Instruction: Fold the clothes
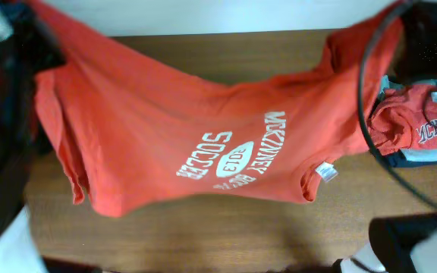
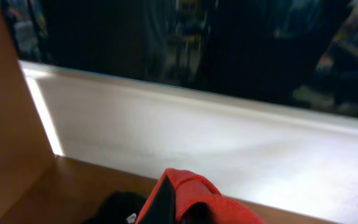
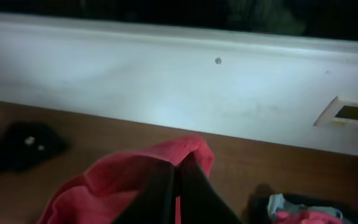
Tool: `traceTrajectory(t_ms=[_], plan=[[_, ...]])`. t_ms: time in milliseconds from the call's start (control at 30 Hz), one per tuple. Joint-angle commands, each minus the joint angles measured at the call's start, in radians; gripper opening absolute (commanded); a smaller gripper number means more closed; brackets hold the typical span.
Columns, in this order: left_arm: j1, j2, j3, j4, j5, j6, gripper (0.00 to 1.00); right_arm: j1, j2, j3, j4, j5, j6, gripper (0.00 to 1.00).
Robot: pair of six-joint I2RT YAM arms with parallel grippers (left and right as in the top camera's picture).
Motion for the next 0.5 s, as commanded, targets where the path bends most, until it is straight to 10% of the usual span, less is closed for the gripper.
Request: traceTrajectory(t_ms=[0,467], plan=[[0.003,0.127,0.000,0.053,0.019,0.013,0.01,-0.011,0.090,-0.005,0.060,0.028,-0.077,0.04],[0.019,0.382,0.000,0.520,0.163,0.013,0.01,-0.142,0.217,-0.006,0.421,0.061,-0.100,0.04]])
